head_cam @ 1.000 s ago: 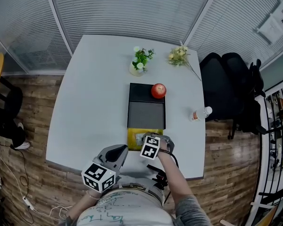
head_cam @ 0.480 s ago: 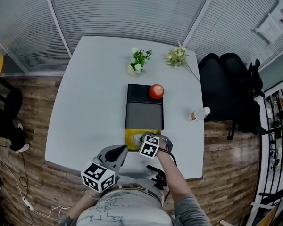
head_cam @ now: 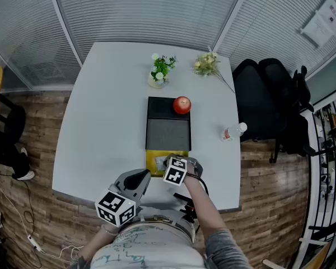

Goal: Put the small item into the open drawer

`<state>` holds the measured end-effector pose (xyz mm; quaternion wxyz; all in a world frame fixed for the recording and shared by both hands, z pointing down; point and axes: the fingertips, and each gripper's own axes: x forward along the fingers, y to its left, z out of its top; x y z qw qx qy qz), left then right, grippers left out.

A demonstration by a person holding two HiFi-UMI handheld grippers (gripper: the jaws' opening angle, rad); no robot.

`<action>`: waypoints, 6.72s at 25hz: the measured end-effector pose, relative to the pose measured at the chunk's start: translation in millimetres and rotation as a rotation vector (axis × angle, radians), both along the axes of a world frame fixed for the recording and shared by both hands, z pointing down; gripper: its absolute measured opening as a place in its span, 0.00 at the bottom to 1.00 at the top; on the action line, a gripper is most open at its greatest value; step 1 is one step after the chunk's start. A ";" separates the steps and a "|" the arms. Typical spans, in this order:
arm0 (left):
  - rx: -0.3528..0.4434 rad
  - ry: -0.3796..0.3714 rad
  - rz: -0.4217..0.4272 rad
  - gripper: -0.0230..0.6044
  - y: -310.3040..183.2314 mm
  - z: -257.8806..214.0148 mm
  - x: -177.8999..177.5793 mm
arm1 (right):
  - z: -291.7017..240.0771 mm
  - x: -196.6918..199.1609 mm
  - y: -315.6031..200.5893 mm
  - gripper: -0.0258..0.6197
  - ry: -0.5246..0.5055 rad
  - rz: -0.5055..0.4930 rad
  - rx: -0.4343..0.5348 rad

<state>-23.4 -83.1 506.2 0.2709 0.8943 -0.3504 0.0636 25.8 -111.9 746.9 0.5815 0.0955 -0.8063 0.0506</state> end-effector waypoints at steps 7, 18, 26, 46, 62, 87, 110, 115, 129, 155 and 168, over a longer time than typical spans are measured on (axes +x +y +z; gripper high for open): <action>0.012 -0.015 0.016 0.03 -0.4 -2.0 8.3 | -1.6 1.0 0.5 0.03 -0.034 0.026 0.008; 0.038 -0.022 0.038 0.03 0.2 -8.3 20.4 | -4.1 2.0 1.8 0.03 -0.061 0.006 0.031; 0.049 -0.006 0.016 0.03 2.0 -11.3 20.6 | -29.9 3.6 -1.2 0.14 -0.174 0.077 0.025; 0.052 -0.004 0.026 0.03 1.7 -11.8 25.7 | -76.3 19.9 4.1 0.31 -0.273 0.155 0.075; 0.042 -0.001 0.024 0.03 2.9 -11.2 24.2 | -92.0 28.7 5.9 0.34 -0.283 0.181 0.102; 0.048 0.033 0.070 0.03 5.5 -18.1 37.4 | -171.1 9.8 28.4 0.04 -0.442 0.062 0.286; 0.174 0.090 0.043 0.03 -5.9 -49.8 41.9 | -305.8 -7.2 33.8 0.04 -0.934 0.160 0.527; 0.258 0.102 0.035 0.03 -8.8 -72.8 41.7 | -333.1 1.4 28.4 0.04 -1.068 0.295 0.559; 0.429 0.133 0.005 0.03 -14.9 -124.5 42.5 | -380.1 13.4 25.8 0.04 -1.172 0.360 0.676; 0.384 0.128 0.005 0.03 -9.9 -111.4 45.8 | -372.5 4.5 30.9 0.04 -1.164 0.345 0.609; 0.366 0.113 -0.004 0.03 -11.8 -104.4 44.9 | -370.8 3.0 30.9 0.04 -1.164 0.335 0.591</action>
